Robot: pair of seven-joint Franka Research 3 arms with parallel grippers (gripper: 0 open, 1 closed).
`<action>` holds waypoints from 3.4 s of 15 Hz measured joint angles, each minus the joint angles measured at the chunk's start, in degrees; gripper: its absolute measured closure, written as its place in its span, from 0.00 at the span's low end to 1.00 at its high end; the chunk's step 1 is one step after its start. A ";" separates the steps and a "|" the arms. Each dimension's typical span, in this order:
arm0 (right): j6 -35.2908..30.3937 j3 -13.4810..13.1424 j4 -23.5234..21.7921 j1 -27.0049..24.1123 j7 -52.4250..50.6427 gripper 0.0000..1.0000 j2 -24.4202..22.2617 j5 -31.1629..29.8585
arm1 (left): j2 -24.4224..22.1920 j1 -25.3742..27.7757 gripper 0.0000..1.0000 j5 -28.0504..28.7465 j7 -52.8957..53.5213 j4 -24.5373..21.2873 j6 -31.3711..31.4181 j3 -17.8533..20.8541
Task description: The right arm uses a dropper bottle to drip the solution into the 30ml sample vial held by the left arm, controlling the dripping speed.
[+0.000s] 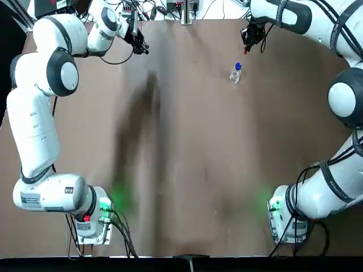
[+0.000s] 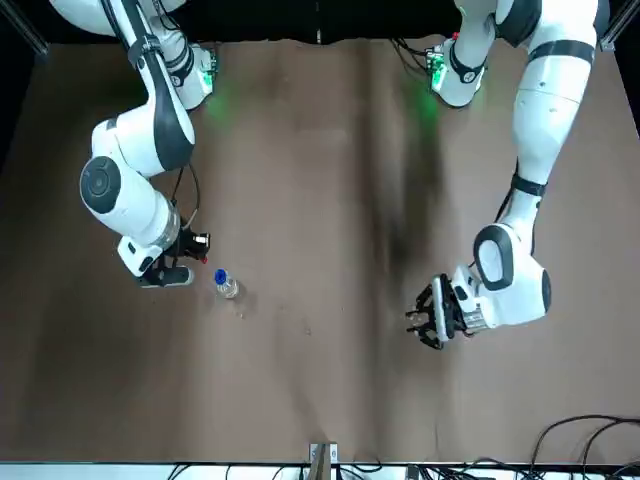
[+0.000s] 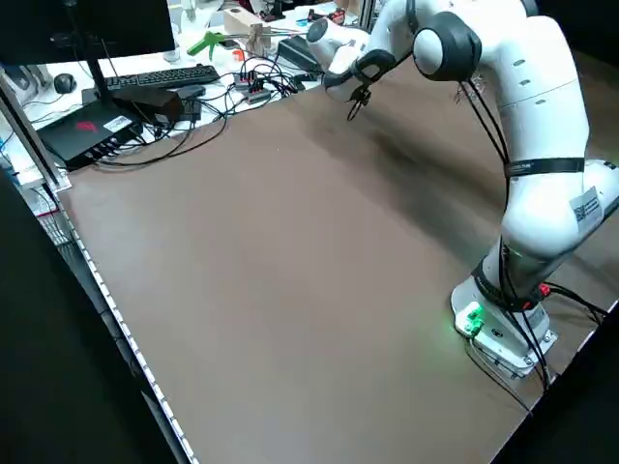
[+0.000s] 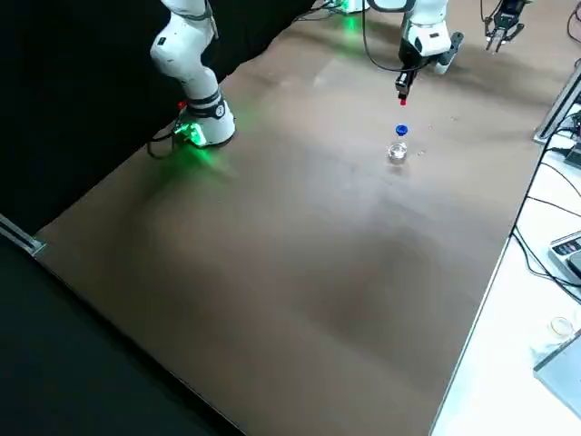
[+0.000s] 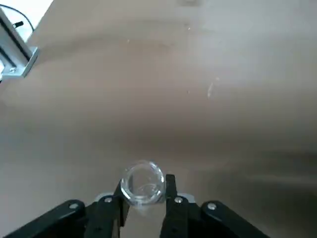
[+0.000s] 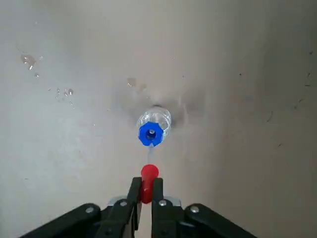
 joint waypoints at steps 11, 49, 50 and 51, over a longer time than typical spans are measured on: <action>-3.03 0.11 0.31 -0.75 0.00 0.87 -2.15 0.83 | -3.82 -11.76 0.68 15.01 -26.80 0.02 2.38 -0.30; -2.48 1.39 5.47 7.01 4.81 0.88 -3.97 26.04 | -5.99 -40.69 0.68 43.07 -78.88 2.57 6.82 10.83; -1.71 1.37 5.56 7.01 4.81 0.88 -3.98 26.14 | -5.99 -40.69 0.68 43.07 -78.89 2.57 6.82 10.83; -1.28 1.37 5.65 7.02 4.81 0.88 -3.98 26.25 | -5.99 -40.69 0.68 43.07 -78.89 2.57 6.82 10.83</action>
